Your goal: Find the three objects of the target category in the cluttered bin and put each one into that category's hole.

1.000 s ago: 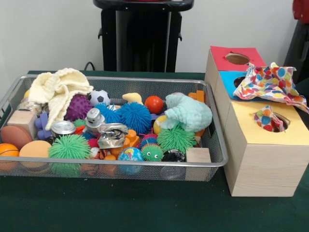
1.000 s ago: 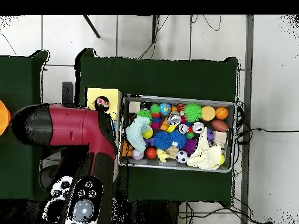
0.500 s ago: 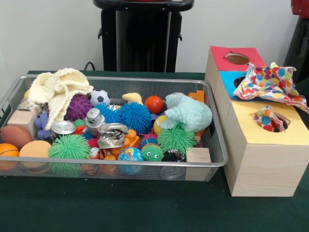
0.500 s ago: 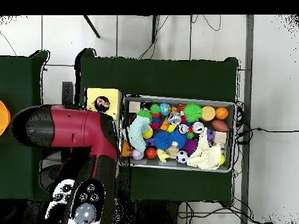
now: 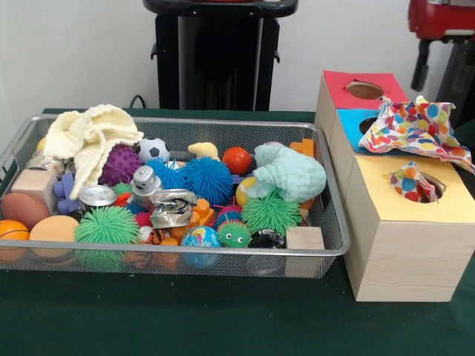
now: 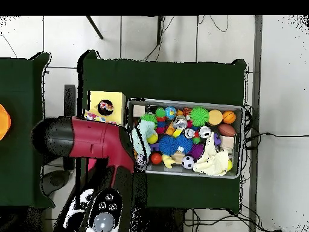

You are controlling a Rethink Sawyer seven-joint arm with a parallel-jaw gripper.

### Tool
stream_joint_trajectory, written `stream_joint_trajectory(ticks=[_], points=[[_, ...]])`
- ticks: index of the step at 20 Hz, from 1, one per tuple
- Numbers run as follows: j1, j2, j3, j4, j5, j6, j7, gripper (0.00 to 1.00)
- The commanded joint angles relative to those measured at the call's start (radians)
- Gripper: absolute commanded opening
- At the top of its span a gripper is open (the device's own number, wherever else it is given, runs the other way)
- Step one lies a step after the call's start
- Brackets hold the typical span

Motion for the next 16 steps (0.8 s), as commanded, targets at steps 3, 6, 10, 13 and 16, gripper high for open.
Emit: stream_joint_trajectory(ticks=[3, 6, 10, 13, 16], points=[[-0.045, -0.005, 0.110, 0.210, -0.014, -0.104, 0.128, 1.00], [-0.036, -0.027, 0.111, 0.219, -0.008, -0.082, 0.135, 1.00], [-0.017, -0.073, 0.087, 0.199, -0.021, 0.017, 0.142, 1.00], [-0.010, -0.132, 0.063, 0.196, -0.040, 0.100, 0.130, 1.00], [-0.009, -0.190, 0.043, 0.196, -0.054, 0.173, 0.122, 1.00]])
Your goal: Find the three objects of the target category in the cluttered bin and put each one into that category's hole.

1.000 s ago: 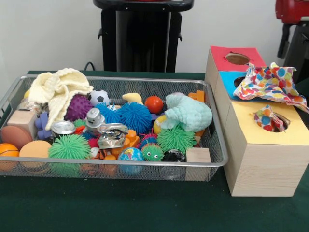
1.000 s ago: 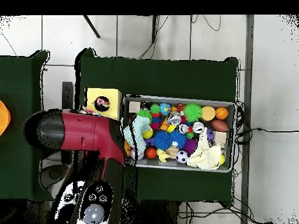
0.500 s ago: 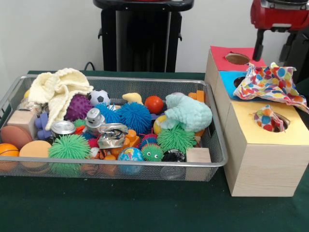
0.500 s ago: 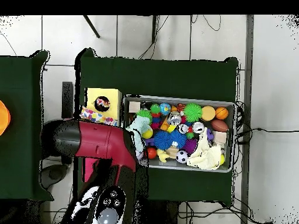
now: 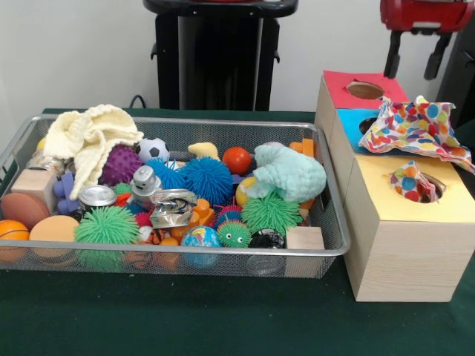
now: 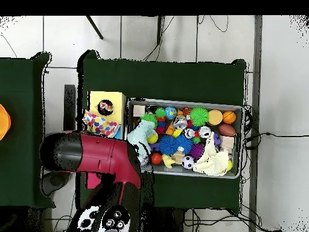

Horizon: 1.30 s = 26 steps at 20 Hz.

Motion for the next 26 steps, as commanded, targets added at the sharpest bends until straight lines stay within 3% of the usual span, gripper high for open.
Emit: stream_joint_trajectory(ticks=[1, 5, 12, 26], points=[[-0.002, -0.128, 0.036, 0.071, -0.045, 0.202, 0.123, 1.00], [-0.009, -0.157, 0.033, 0.076, -0.057, 0.235, 0.118, 1.00], [-0.063, -0.080, 0.100, 0.161, -0.047, 0.027, 0.072, 1.00], [-0.088, 0.024, 0.162, 0.202, -0.089, -0.163, 0.079, 1.00]])
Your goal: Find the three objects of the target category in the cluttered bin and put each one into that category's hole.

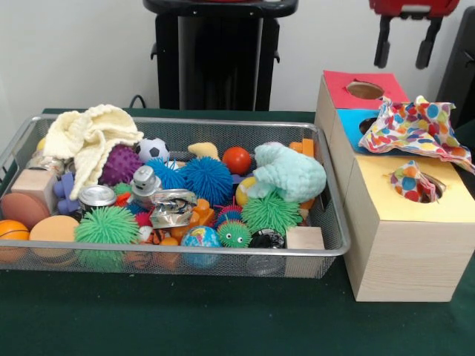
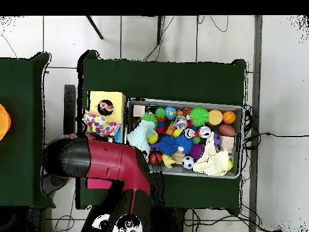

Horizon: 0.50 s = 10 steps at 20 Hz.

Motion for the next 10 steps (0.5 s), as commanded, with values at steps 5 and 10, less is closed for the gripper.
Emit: stream_joint_trajectory(ticks=[5, 10], points=[[-0.037, 0.092, 0.140, 0.132, -0.063, -0.096, 0.082, 1.00], [-0.050, 0.092, 0.162, 0.109, -0.074, -0.064, 0.060, 1.00]])
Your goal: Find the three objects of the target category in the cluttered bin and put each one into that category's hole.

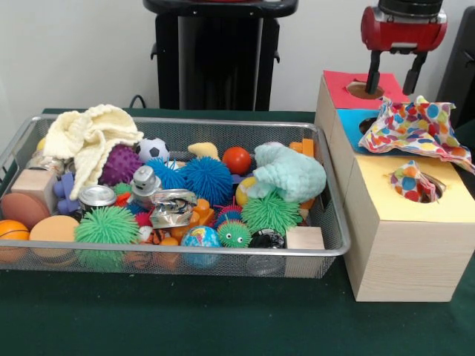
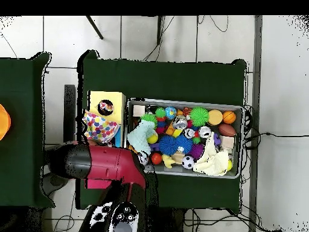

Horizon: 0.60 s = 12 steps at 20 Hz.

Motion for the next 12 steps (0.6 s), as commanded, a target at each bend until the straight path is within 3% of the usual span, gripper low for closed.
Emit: stream_joint_trajectory(ticks=[1, 12], points=[[-0.043, 0.036, 0.112, 0.049, -0.051, -0.002, 0.061, 1.00], [-0.065, 0.114, 0.176, -0.012, -0.056, -0.053, 0.079, 1.00]])
